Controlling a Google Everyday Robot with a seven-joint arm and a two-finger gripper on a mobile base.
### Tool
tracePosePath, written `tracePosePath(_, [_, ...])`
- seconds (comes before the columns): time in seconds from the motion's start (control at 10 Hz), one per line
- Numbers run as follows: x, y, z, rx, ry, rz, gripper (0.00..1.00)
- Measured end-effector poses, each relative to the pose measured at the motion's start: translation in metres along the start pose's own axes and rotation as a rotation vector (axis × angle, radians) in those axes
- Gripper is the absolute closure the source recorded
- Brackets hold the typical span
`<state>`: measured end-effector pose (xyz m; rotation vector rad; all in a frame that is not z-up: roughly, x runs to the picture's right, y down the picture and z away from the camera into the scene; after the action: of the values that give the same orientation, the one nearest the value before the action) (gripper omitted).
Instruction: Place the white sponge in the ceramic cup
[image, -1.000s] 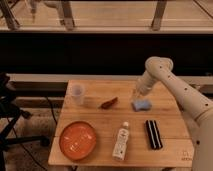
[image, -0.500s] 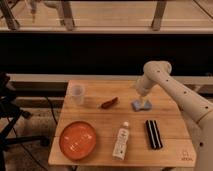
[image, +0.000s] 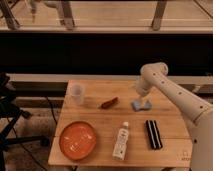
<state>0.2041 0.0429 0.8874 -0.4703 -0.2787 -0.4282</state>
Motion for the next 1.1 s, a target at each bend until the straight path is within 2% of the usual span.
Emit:
tracePosePath(0.4, [0.024,0.008,0.013,-0.048,0.047,0.054,0.20])
tracePosePath(0.7, [0.042,0.024,0.039,-0.089,0.062,0.079,0.20])
tracePosePath(0.9, [0.045,0.032,0.055,-0.112,0.076,0.071,0.20])
tracePosePath(1.0, [0.046,0.035,0.059,-0.113,0.074,0.073,0.22])
tracePosePath(1.1, [0.051,0.041,0.062,-0.115,0.078,0.078,0.29])
